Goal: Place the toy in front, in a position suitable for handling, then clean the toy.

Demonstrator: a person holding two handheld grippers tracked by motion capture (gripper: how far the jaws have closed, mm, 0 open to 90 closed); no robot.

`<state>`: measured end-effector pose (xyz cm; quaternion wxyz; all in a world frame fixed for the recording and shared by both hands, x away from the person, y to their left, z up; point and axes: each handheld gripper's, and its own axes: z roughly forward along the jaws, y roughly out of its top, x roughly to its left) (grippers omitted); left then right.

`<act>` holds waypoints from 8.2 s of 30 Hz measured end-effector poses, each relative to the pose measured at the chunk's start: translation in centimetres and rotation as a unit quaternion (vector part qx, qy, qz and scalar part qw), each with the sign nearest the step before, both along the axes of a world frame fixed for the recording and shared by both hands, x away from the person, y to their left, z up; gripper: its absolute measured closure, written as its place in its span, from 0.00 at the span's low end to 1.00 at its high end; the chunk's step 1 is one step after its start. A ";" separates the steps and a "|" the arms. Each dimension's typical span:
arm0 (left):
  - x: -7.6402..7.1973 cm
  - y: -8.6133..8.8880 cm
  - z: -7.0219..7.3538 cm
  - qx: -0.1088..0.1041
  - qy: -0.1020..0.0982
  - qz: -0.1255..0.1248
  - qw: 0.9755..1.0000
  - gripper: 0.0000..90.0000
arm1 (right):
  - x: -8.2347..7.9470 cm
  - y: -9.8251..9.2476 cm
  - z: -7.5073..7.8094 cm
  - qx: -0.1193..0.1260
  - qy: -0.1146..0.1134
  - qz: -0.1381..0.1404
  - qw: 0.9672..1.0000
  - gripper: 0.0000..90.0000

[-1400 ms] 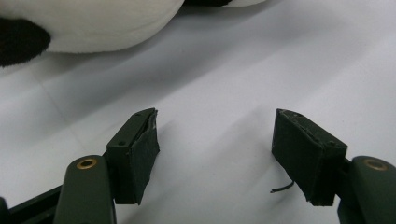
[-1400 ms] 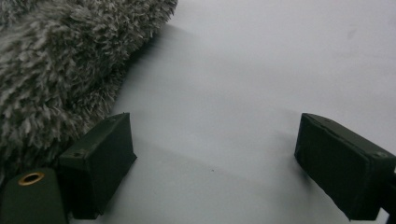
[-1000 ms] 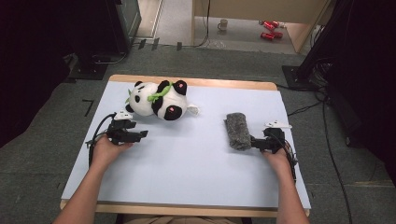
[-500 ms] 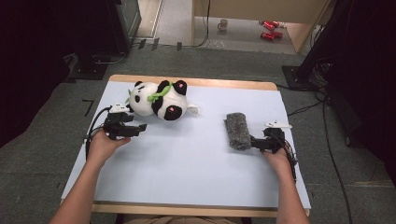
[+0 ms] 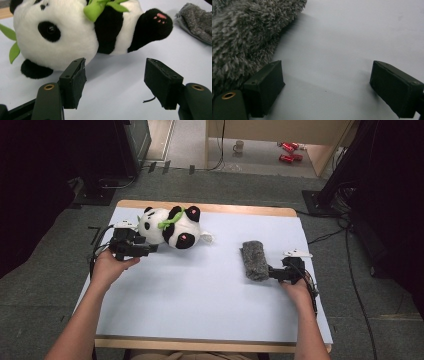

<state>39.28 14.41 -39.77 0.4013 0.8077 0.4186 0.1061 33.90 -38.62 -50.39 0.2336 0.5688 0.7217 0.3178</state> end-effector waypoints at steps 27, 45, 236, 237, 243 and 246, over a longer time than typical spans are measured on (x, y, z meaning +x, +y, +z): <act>7.2 -2.9 3.7 0.033 -0.008 -0.012 0.999 0.35 | 0.0 0.0 0.0 0.000 0.001 -0.001 1.000 0.12; 10.2 -7.4 2.3 0.088 0.013 -0.031 0.996 0.48 | 0.0 0.0 0.0 0.001 0.001 -0.001 1.000 0.12; -5.9 -4.5 -6.9 -0.081 -0.019 -0.094 0.992 0.39 | 2.6 4.1 4.2 0.095 0.116 0.002 0.989 0.85; -5.8 -4.4 -7.0 -0.084 -0.020 -0.094 0.992 0.38 | 2.6 4.0 4.4 0.101 0.114 0.000 0.988 0.85; -5.6 -4.2 -7.1 -0.091 -0.021 -0.095 0.991 0.36 | 2.0 4.1 5.8 0.105 0.082 0.010 0.991 0.85; -5.6 -4.2 -7.1 -0.089 -0.023 -0.096 0.991 0.35 | 1.8 4.5 6.4 0.103 0.083 0.015 0.991 0.85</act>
